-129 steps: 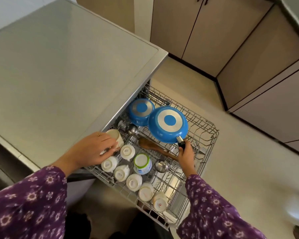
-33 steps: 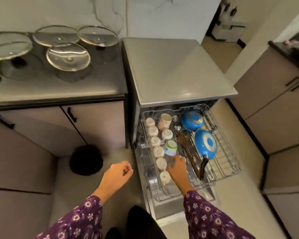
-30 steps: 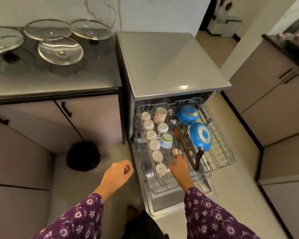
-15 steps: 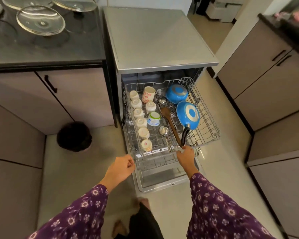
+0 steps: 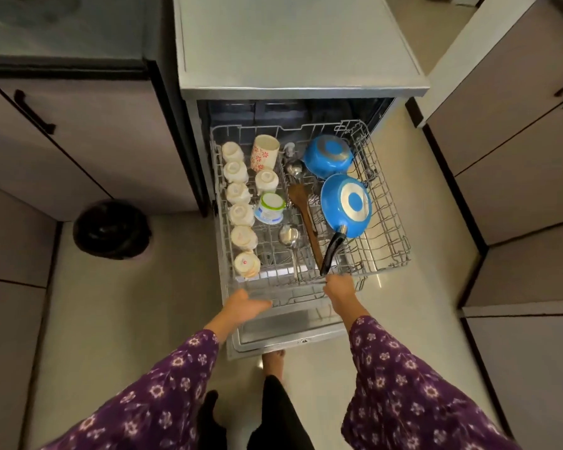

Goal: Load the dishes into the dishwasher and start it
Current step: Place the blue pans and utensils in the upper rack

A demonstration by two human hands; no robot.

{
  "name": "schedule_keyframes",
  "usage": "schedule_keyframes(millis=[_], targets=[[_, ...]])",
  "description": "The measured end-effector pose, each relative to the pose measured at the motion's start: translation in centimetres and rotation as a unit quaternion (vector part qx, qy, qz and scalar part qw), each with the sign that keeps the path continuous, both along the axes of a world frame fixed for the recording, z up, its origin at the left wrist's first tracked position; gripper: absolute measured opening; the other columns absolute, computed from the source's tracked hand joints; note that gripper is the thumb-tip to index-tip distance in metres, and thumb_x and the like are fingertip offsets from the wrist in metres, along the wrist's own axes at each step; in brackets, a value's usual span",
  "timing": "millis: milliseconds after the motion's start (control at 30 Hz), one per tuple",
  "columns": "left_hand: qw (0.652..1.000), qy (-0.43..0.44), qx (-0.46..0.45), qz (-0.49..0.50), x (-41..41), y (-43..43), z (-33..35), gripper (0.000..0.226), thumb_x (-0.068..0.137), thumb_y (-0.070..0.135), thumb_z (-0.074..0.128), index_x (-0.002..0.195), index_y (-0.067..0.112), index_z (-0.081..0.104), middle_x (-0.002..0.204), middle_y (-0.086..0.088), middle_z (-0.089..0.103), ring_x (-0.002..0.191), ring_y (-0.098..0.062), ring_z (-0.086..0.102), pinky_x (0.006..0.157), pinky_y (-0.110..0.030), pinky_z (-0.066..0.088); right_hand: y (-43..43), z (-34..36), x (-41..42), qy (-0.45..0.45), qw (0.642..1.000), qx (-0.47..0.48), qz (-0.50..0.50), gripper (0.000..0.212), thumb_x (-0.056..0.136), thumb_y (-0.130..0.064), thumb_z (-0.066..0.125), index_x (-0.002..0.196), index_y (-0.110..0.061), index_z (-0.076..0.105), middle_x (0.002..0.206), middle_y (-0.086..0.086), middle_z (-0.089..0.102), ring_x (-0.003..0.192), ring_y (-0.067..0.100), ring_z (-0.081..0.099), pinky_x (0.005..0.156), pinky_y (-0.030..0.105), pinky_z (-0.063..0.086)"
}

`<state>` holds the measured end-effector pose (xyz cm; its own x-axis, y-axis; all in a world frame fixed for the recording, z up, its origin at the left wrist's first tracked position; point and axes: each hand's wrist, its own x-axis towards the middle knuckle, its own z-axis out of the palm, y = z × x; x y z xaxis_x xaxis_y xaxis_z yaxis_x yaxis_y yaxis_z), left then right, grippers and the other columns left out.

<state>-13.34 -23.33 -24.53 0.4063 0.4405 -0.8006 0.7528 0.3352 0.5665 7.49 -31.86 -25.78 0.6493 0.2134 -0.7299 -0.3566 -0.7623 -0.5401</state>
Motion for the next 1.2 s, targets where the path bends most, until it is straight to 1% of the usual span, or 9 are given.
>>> schedule_keyframes(millis=[67, 200, 400, 533, 633, 833, 933, 1033, 1200], targets=[[1.000, -0.012, 0.011, 0.022, 0.8, 0.1, -0.4, 0.078, 0.081, 0.027, 0.073, 0.143, 0.010, 0.029, 0.141, -0.006, 0.041, 0.127, -0.023, 0.045, 0.101, -0.032, 0.037, 0.0, -0.5, -0.2, -0.017, 1.000, -0.002, -0.015, 0.018, 0.093, -0.007, 0.047, 0.110, -0.011, 0.042, 0.077, 0.001, 0.047, 0.065, 0.012, 0.046, 0.055, 0.024, 0.041], [0.995, -0.013, 0.054, -0.079, 1.5, 0.1, -1.0, 0.105, 0.081, 0.025, 0.073, 0.152, 0.011, -0.005, 0.154, -0.011, 0.025, 0.139, -0.027, 0.031, 0.107, -0.028, 0.030, -0.5, -1.6, -0.4, -0.062, 0.998, 0.005, -0.004, 0.042, 0.091, -0.001, 0.051, 0.130, 0.005, 0.039, 0.077, 0.002, 0.048, 0.060, 0.009, 0.041, 0.048, 0.021, 0.037], [0.950, 0.024, 0.145, -0.275, 2.4, 0.4, -2.7, 0.083, 0.089, 0.025, 0.060, 0.152, 0.010, 0.008, 0.159, -0.016, -0.003, 0.147, -0.031, -0.006, 0.119, -0.041, 0.010, -0.7, -2.5, 0.0, -0.086, 0.996, 0.029, -0.010, 0.050, 0.090, 0.000, 0.049, 0.138, 0.003, 0.035, 0.084, 0.003, 0.052, 0.060, 0.009, 0.043, 0.052, 0.021, 0.041], [0.890, 0.099, 0.294, -0.333, 3.0, 0.5, -3.9, 0.064, 0.090, 0.014, 0.053, 0.147, 0.012, 0.023, 0.151, -0.012, 0.030, 0.142, -0.029, 0.024, 0.115, -0.042, 0.026, 0.0, -2.5, 0.6, -0.091, 0.994, 0.065, -0.003, 0.055, 0.092, -0.002, 0.050, 0.144, -0.001, 0.030, 0.091, 0.008, 0.057, 0.062, 0.010, 0.048, 0.056, 0.023, 0.045], [0.857, 0.120, 0.383, -0.322, 3.4, 1.6, -4.8, 0.065, 0.092, 0.007, 0.049, 0.149, 0.013, 0.019, 0.153, -0.012, 0.029, 0.144, -0.027, 0.022, 0.117, -0.040, 0.022, 1.5, -2.8, 1.4, -0.104, 0.991, 0.076, 0.026, 0.054, 0.092, -0.002, 0.051, 0.143, -0.001, 0.032, 0.079, 0.005, 0.051, 0.059, 0.010, 0.044, 0.053, 0.021, 0.042], [0.875, 0.105, 0.376, -0.286, 5.2, 5.4, -5.2, 0.067, 0.093, -0.001, 0.040, 0.152, 0.013, 0.011, 0.158, -0.015, 0.011, 0.147, -0.028, 0.008, 0.119, -0.039, 0.012, 5.9, -3.6, 3.4, -0.130, 0.985, 0.103, 0.055, 0.024, 0.089, 0.002, 0.047, 0.112, 0.006, 0.048, 0.070, 0.002, 0.038, 0.067, 0.016, 0.041, 0.082, 0.043, 0.050], [0.890, 0.088, 0.360, -0.266, 5.9, 7.5, -5.5, 0.069, 0.093, -0.002, 0.040, 0.152, 0.013, 0.010, 0.159, -0.014, 0.007, 0.148, -0.026, 0.004, 0.119, -0.038, 0.011, 7.7, -3.9, 4.4, -0.135, 0.982, 0.118, 0.061, 0.023, 0.089, 0.001, 0.049, 0.111, 0.007, 0.048, 0.068, 0.001, 0.038, 0.065, 0.016, 0.040, 0.070, 0.035, 0.045], [0.898, 0.066, 0.352, -0.255, 6.5, 9.5, -5.8, 0.071, 0.095, 0.004, 0.045, 0.153, 0.016, 0.006, 0.160, -0.010, 0.003, 0.148, -0.024, -0.001, 0.119, -0.037, 0.013, 9.8, -3.8, 5.8, -0.137, 0.978, 0.140, 0.071, 0.016, 0.088, 0.002, 0.049, 0.086, -0.013, 0.044, 0.067, -0.002, 0.037, 0.060, 0.012, 0.037, 0.061, 0.027, 0.040], [0.910, 0.033, 0.337, -0.238, 7.3, 13.0, -6.1, 0.075, 0.093, 0.008, 0.050, 0.153, 0.018, 0.007, 0.160, -0.008, 0.002, 0.148, -0.022, -0.003, 0.118, -0.034, 0.012, 12.7, -4.3, 7.2, -0.153, 0.969, 0.160, 0.105, 0.020, 0.092, -0.001, 0.050, 0.099, -0.016, 0.038, 0.069, -0.003, 0.039, 0.061, 0.008, 0.040, 0.067, 0.024, 0.042]])
